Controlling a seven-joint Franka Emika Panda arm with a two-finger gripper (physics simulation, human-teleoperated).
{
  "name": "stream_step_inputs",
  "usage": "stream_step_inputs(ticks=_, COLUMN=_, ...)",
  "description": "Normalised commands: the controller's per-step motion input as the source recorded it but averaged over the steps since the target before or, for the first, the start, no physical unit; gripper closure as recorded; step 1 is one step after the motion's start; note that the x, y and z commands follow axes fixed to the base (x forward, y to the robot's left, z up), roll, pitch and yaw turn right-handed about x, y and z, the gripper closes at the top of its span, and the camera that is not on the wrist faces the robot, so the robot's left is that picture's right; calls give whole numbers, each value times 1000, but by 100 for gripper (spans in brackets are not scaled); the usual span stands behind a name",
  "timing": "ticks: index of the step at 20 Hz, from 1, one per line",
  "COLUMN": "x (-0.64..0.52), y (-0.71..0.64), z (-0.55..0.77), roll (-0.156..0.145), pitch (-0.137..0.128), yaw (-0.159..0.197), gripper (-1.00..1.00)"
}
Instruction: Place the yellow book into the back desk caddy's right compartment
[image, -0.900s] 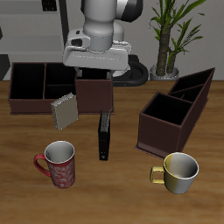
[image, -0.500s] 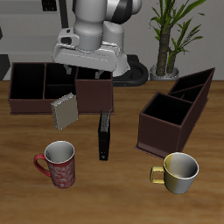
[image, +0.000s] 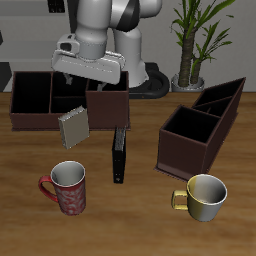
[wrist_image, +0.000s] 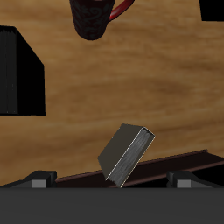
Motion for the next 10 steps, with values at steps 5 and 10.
stream_step_inputs(ticks=5, x=-131, y=-191, z=-96, roll=-37, pitch=-32, yaw=-86, gripper=-100)
stream_step_inputs(ticks=10, x=-19, y=-176, z=-135, roll=-17, pitch=-15, yaw=-69, gripper=-100)
